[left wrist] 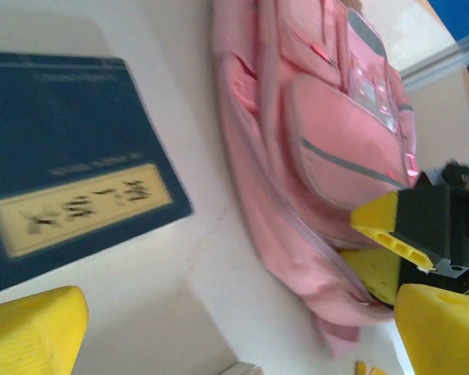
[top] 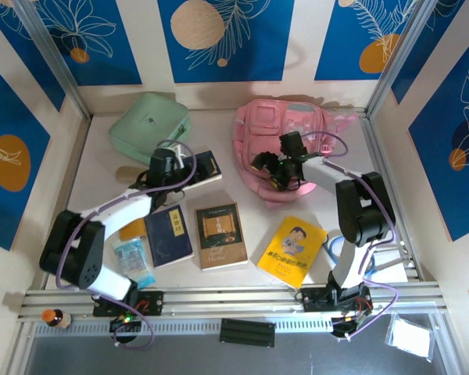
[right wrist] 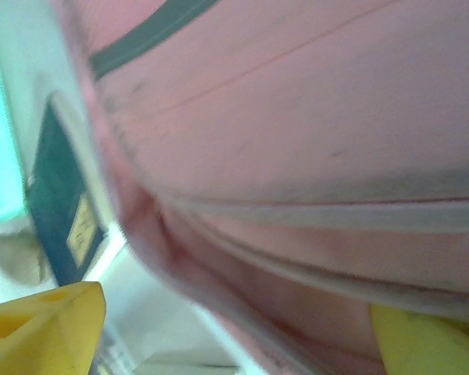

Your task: Pack books, pencil case, and school supplies into a backpack

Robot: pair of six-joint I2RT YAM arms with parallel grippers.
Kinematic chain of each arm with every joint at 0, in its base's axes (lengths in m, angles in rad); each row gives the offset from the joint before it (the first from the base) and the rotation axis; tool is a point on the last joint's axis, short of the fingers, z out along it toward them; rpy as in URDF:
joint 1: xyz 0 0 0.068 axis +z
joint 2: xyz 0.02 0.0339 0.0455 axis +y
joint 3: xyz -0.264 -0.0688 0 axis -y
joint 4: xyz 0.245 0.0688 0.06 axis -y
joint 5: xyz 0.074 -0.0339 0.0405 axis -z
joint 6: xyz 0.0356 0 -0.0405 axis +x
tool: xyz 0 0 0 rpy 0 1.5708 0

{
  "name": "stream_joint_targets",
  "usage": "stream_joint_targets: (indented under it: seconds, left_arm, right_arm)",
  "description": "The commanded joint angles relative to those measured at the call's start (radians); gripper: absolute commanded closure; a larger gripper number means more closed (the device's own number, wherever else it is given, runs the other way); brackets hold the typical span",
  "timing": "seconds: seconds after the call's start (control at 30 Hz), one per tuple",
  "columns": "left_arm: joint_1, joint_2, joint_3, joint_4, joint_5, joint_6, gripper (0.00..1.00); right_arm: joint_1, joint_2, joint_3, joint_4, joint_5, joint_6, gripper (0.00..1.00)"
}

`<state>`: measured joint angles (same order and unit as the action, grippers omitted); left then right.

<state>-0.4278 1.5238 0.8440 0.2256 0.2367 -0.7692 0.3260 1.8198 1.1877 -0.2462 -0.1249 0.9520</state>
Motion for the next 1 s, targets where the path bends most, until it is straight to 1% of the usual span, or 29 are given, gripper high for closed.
stream_joint_targets:
  seconds: [0.0, 0.13, 0.2, 0.3, 0.43, 0.53, 0.6, 0.73, 0.83, 0.97]
  left_arm:
    - [-0.035, 0.07, 0.066, 0.032, 0.037, -0.055, 0.0]
    - [-0.035, 0.109, 0.076, 0.056, 0.052, -0.097, 0.0]
    - [-0.041, 0.126, 0.103, 0.039, 0.08, -0.113, 0.0]
    - [-0.076, 0.156, 0.143, 0.034, 0.114, -0.145, 0.0]
    - [-0.151, 0.224, 0.208, 0.043, 0.144, -0.183, 0.02]
    - [-0.19, 0.269, 0.234, 0.067, 0.138, -0.21, 0.03]
    - [-0.207, 0.292, 0.248, 0.083, 0.139, -0.225, 0.03]
    - [-0.23, 0.337, 0.278, 0.082, 0.156, -0.237, 0.04]
    - [-0.229, 0.361, 0.289, 0.072, 0.161, -0.24, 0.04]
    - [-0.223, 0.391, 0.33, 0.027, 0.15, -0.205, 0.04]
  right_arm:
    - [0.013, -0.012, 0.069, -0.008, -0.129, 0.019, 0.14]
    - [-0.017, -0.12, 0.034, -0.047, -0.128, 0.018, 0.14]
    - [-0.053, -0.187, -0.011, -0.049, -0.112, 0.005, 0.14]
    - [-0.141, -0.251, -0.052, -0.101, -0.036, -0.069, 0.13]
    - [-0.258, -0.218, -0.03, -0.173, 0.054, -0.2, 0.13]
    - [-0.311, -0.127, 0.031, -0.209, 0.023, -0.271, 0.13]
    - [-0.322, -0.063, 0.078, -0.232, -0.002, -0.299, 0.13]
    - [-0.313, 0.008, 0.109, -0.262, 0.026, -0.282, 0.13]
    - [-0.292, 0.004, 0.062, -0.257, 0.056, -0.237, 0.13]
    - [-0.228, -0.036, -0.067, -0.178, 0.031, -0.141, 0.13]
